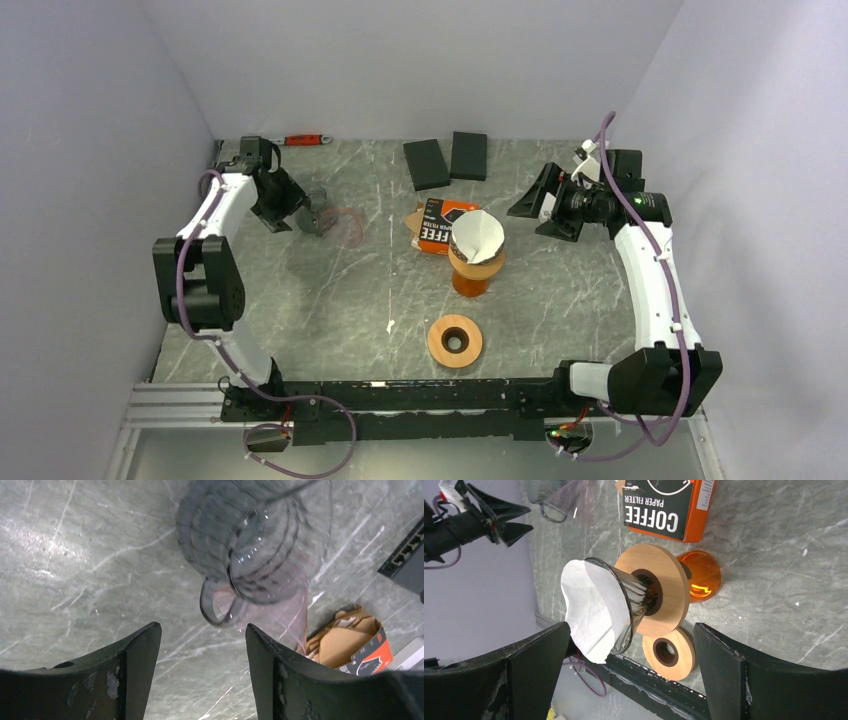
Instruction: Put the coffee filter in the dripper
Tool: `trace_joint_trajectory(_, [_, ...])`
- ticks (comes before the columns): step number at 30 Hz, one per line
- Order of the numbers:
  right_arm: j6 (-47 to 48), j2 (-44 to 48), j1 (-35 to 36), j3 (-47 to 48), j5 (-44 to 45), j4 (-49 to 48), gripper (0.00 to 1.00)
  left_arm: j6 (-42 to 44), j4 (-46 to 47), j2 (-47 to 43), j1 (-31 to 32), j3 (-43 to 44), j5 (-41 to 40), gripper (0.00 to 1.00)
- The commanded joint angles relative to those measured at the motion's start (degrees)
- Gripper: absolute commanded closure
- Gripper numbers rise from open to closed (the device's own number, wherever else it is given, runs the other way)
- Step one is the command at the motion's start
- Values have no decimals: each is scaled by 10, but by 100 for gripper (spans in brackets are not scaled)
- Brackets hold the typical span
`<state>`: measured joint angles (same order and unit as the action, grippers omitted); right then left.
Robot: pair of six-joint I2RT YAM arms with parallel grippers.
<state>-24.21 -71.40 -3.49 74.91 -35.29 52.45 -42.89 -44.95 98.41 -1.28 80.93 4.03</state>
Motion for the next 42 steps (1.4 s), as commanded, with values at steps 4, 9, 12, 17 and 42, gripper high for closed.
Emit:
trace_joint_trajectory(4, [21, -19, -4, 17, -25, 0, 0, -11, 30, 60, -32, 57, 36, 32])
trace_joint_trajectory(9, [30, -22, -4, 22, -21, 8, 0, -4, 29, 94, -36, 80, 53, 34])
trace_joint_trajectory(12, [33, -23, -5, 19, -25, 9, 0, 0, 18, 113, -36, 96, 52, 38])
trace_joint_trajectory(17, [37, -29, -5, 18, -28, 14, 0, 10, -14, 137, -36, 111, 42, 44])
trace_joint_trajectory(42, [42, -34, -6, 23, -31, 24, 0, 55, -75, -16, -34, -5, 52, 97])
